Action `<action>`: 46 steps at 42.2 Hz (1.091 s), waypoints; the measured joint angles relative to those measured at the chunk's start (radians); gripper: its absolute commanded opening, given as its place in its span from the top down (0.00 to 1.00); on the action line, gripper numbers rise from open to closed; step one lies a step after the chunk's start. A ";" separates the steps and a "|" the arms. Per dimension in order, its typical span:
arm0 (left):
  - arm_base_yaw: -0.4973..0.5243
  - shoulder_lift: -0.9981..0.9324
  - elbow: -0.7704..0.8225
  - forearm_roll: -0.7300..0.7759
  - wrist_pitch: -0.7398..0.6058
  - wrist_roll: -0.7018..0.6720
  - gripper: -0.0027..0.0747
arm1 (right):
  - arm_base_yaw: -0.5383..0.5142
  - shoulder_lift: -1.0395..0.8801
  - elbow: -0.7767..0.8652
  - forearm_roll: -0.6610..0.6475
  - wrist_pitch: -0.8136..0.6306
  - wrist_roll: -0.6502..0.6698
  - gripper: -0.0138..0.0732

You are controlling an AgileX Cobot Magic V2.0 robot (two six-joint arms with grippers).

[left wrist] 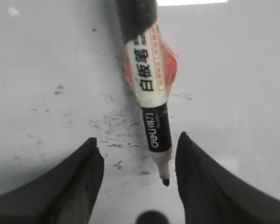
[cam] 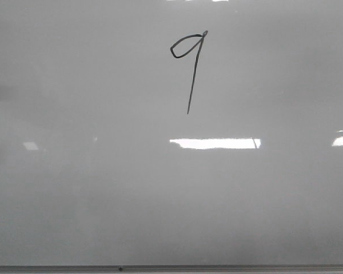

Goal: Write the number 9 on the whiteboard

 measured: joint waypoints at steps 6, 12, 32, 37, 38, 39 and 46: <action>-0.012 -0.128 -0.067 0.007 0.255 0.000 0.50 | 0.000 -0.074 0.000 -0.005 -0.002 0.116 0.16; -0.088 -0.270 -0.146 0.007 0.540 0.008 0.50 | 0.000 -0.169 0.018 -0.006 -0.036 0.158 0.16; -0.626 -0.606 -0.193 -0.106 0.940 0.032 0.50 | 0.000 -0.356 0.141 -0.007 -0.051 0.172 0.16; -0.694 -0.611 -0.193 -0.106 0.939 0.036 0.50 | 0.000 -0.358 0.153 -0.009 -0.051 0.172 0.16; -0.704 -0.611 -0.193 -0.106 0.939 0.036 0.50 | 0.000 -0.358 0.153 -0.009 -0.051 0.172 0.16; -0.709 -0.611 -0.193 -0.106 0.939 0.036 0.50 | 0.000 -0.358 0.153 -0.009 -0.051 0.172 0.16; -0.722 -0.611 -0.193 -0.095 0.927 0.036 0.55 | 0.000 -0.358 0.153 -0.011 -0.051 0.168 0.20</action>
